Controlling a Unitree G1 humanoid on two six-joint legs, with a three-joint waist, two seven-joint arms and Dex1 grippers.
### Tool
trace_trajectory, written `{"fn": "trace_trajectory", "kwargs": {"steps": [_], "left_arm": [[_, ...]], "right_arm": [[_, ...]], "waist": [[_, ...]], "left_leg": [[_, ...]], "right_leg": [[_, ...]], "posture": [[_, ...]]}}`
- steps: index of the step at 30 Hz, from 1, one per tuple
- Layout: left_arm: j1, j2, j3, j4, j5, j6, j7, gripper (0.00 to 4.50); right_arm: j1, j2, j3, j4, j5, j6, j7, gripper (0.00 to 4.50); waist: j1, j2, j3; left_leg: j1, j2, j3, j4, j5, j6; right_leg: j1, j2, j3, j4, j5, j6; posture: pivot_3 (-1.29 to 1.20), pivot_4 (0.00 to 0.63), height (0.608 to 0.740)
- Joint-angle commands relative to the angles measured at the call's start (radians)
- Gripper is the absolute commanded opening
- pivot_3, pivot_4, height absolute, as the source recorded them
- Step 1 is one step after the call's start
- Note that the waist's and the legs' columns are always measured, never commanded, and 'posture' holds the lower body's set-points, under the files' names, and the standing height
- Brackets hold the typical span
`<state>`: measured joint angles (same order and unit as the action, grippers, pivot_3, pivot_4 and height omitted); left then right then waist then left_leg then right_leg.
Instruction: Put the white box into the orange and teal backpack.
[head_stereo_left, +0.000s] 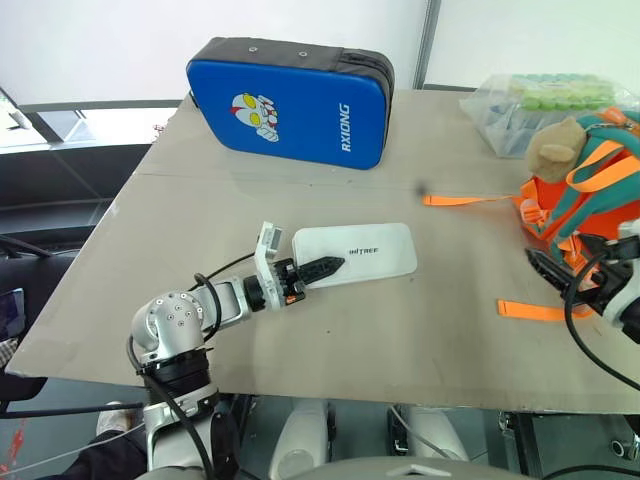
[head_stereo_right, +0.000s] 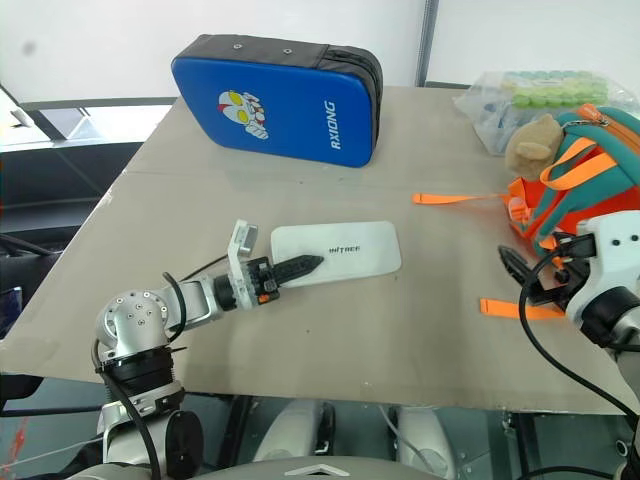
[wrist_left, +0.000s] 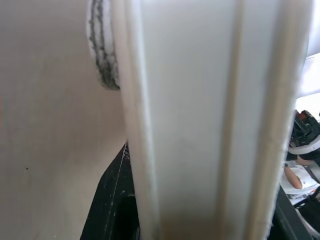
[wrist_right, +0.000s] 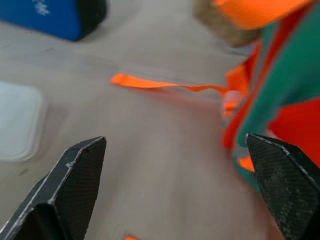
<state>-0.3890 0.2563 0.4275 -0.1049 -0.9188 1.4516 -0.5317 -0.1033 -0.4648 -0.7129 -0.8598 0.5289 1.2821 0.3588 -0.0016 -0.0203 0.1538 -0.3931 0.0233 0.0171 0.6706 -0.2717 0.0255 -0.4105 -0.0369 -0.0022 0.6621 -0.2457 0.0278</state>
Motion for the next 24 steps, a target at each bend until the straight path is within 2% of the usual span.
{"fn": "trace_trajectory", "kwargs": {"steps": [1, 6, 9, 13, 16, 20, 24], "left_arm": [[-0.026, 0.013, -0.026, -0.05, -0.048, -0.042, -0.033, 1.1], [-0.01, 0.037, -0.066, -0.061, -0.045, -0.094, -0.054, 1.1], [0.002, 0.041, -0.062, -0.074, -0.052, -0.135, -0.055, 1.1], [0.024, 0.023, -0.056, -0.095, -0.058, -0.186, -0.031, 1.1], [0.047, 0.005, -0.045, -0.118, -0.073, -0.225, -0.008, 1.1], [0.05, -0.016, -0.025, -0.125, -0.081, -0.292, 0.024, 1.1], [0.021, -0.027, -0.006, -0.113, -0.044, -0.425, 0.046, 1.1]], "right_arm": [[-0.126, 0.037, 0.031, 0.082, -0.074, -0.031, -0.154, 4.5], [-0.309, 0.069, 0.166, 0.356, -0.199, -0.241, -0.266, 4.5], [-0.371, 0.052, 0.253, 0.553, -0.273, -0.425, -0.262, 3.7], [-0.397, 0.016, 0.287, 0.737, -0.294, -0.613, -0.197, 1.77], [-0.436, -0.016, 0.309, 0.845, -0.289, -0.74, -0.13, 0.05], [-0.501, -0.044, 0.351, 0.906, -0.215, -0.836, 0.043, 0.02], [-0.559, -0.073, 0.409, 0.8, 0.013, -0.769, 0.371, 0.02]], "waist": [[-0.003, 0.0, 0.0], [-0.012, 0.0, 0.0], [-0.012, 0.001, 0.0], [-0.01, 0.001, 0.0], [-0.011, 0.001, 0.001], [-0.014, 0.001, 0.001], [-0.018, 0.003, 0.002]], "left_leg": [[0.0, 0.0, 0.0, 0.0, 0.0, 0.0], [-0.001, -0.001, 0.001, 0.0, 0.0, 0.0], [-0.002, -0.001, 0.002, -0.001, 0.0, -0.001], [-0.003, 0.0, 0.001, -0.002, 0.001, -0.001], [-0.003, 0.0, 0.003, -0.001, 0.0, 0.0], [-0.002, 0.0, 0.003, -0.001, 0.0, 0.0], [-0.001, 0.001, 0.003, -0.001, 0.0, 0.0]], "right_leg": [[0.0, 0.0, 0.0, 0.0, 0.0, 0.0], [-0.001, 0.0, 0.001, 0.0, 0.0, 0.0], [-0.003, 0.001, 0.003, -0.001, 0.0, 0.0], [-0.003, 0.0, 0.002, -0.002, 0.0, 0.0], [-0.003, -0.001, 0.004, -0.002, 0.0, 0.0], [-0.003, -0.001, 0.004, -0.001, 0.0, 0.0], [-0.003, 0.001, 0.005, -0.001, 0.0, 0.0]], "posture": [[0.0, 0.15, 0.74], [0.0, 0.15, 0.74], [0.0, 0.15, 0.74], [0.0, 0.15, 0.74], [0.0, 0.15, 0.74], [0.0, 0.15, 0.74], [0.0, 0.15, 0.74]]}}
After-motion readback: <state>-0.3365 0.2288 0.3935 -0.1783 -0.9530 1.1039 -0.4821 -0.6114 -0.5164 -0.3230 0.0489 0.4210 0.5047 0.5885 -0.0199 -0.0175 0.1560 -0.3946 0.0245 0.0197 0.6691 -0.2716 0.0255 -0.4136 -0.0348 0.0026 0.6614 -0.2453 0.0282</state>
